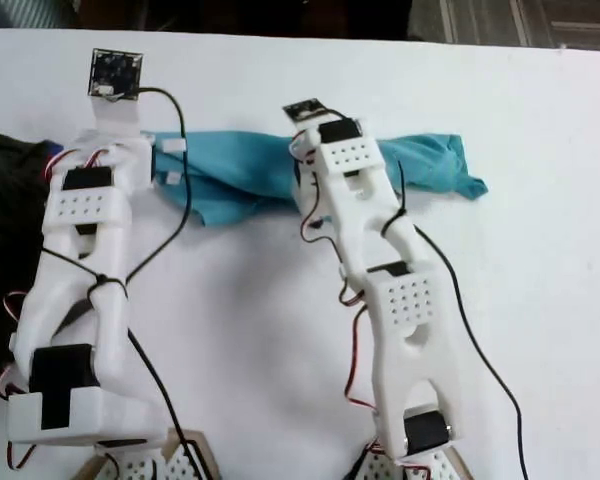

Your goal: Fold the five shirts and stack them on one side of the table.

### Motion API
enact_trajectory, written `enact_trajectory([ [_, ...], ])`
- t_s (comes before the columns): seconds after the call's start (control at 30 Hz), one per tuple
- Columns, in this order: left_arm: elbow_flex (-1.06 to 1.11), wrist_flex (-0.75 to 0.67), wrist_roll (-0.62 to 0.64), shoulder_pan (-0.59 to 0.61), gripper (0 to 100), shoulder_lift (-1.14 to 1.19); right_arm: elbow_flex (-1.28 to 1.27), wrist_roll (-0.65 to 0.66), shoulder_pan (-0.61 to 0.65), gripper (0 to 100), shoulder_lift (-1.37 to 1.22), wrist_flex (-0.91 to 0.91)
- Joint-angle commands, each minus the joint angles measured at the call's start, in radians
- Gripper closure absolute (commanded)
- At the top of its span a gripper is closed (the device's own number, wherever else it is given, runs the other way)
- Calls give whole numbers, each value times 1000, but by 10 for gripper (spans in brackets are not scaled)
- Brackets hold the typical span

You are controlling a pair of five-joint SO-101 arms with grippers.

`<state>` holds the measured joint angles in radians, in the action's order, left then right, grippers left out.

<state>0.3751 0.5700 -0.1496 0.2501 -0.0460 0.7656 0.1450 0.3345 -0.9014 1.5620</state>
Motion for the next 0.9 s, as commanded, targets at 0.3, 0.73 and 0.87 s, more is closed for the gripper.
enact_trajectory([
  [0.3,-53,3,12,-2,974,-8,176,-5,-39,872,-117,30],
  [0.73,-50,3,12,-6,974,-8,362,66,-76,979,-10,206],
  [0.87,-50,3,9,-6,974,-8,313,109,-84,979,145,206],
])
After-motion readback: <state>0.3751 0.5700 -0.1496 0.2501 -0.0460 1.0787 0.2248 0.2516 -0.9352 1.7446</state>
